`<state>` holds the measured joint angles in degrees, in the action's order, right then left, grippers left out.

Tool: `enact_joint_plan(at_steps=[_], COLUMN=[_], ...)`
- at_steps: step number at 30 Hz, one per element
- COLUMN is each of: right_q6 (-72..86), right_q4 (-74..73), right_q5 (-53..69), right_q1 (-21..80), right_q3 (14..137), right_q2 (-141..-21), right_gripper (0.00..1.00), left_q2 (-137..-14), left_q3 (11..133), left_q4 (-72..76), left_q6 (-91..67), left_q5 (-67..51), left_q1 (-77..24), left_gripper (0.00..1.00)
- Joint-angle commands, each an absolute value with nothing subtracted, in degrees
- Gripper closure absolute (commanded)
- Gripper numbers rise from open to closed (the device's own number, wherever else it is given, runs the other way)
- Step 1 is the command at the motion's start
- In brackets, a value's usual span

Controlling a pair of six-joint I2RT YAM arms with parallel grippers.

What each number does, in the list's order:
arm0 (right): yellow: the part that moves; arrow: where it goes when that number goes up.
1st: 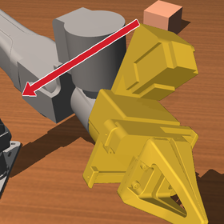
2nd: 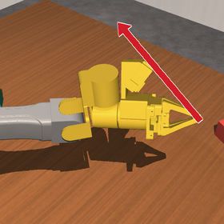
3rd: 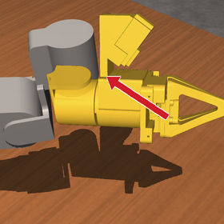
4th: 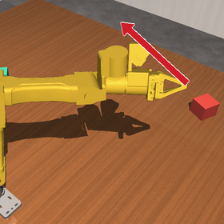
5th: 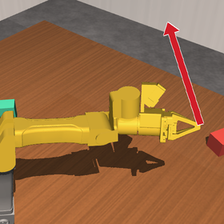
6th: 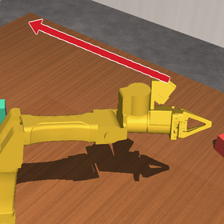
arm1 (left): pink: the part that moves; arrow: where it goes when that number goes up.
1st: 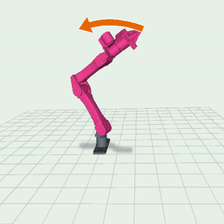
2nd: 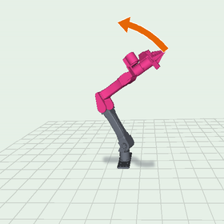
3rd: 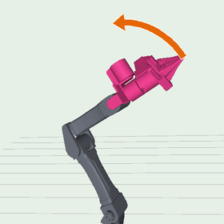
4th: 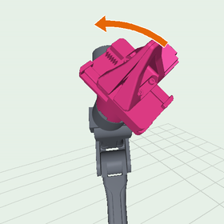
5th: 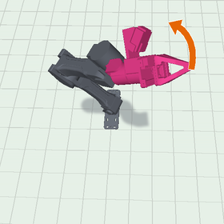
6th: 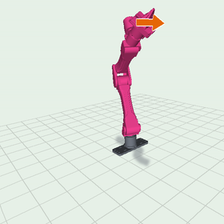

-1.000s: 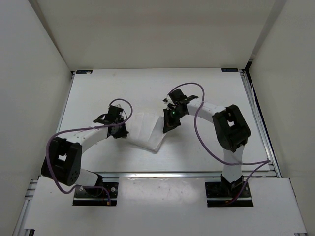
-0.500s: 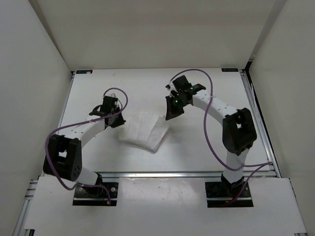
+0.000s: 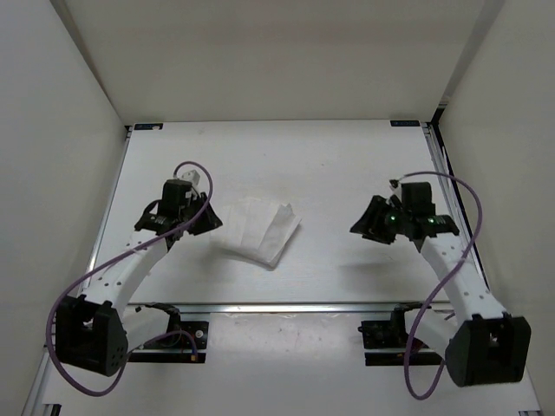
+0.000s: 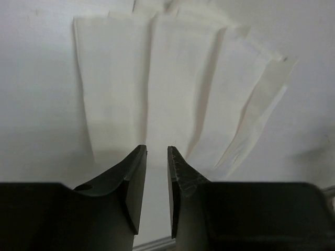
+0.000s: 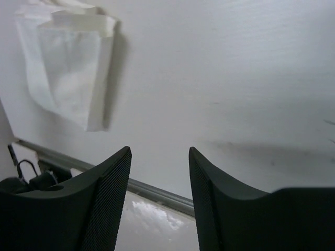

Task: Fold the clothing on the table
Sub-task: Fold the skirt

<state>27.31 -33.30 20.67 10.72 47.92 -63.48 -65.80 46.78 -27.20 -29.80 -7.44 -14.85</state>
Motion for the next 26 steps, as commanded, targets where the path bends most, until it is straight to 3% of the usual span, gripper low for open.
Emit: enact_joint_plan(at_steps=[1,3,15,23,25,26], right_q6=[29.35,29.0,32.26,32.43,32.43,32.08], right_q4=[-33.31,-34.36,-34.01,-32.7,-32.61,-32.61], right_q5=[19.87,18.47,18.46,18.01,18.46,18.46], right_q1=[5.37,3.78,4.48,6.42,5.8,5.8], right_q3=[42.38,40.27,33.13,32.88,33.13,33.05], right_q2=[-53.82,-50.21,-43.33,-45.17,-45.35,-45.53], right_gripper=[0.46,0.45,0.45,0.44,0.45,0.45], left_q2=[-61.54,-59.68,-52.56,-52.12,-51.59,-51.42], left_q3=[41.58,39.47,37.26,36.92,36.56,36.65], left_q4=[-30.67,-31.37,-36.39,-36.47,-36.12,-36.21], left_q6=[-30.85,-31.11,-29.36,-27.86,-27.95,-27.78], left_q5=[-11.95,-11.43,-6.6,-7.29,-7.91,-7.82], left_q1=[-14.77,-15.29,-15.47,-15.38,-15.64,-15.73], left_gripper=[0.67,0.72,0.54,0.54,0.52,0.44])
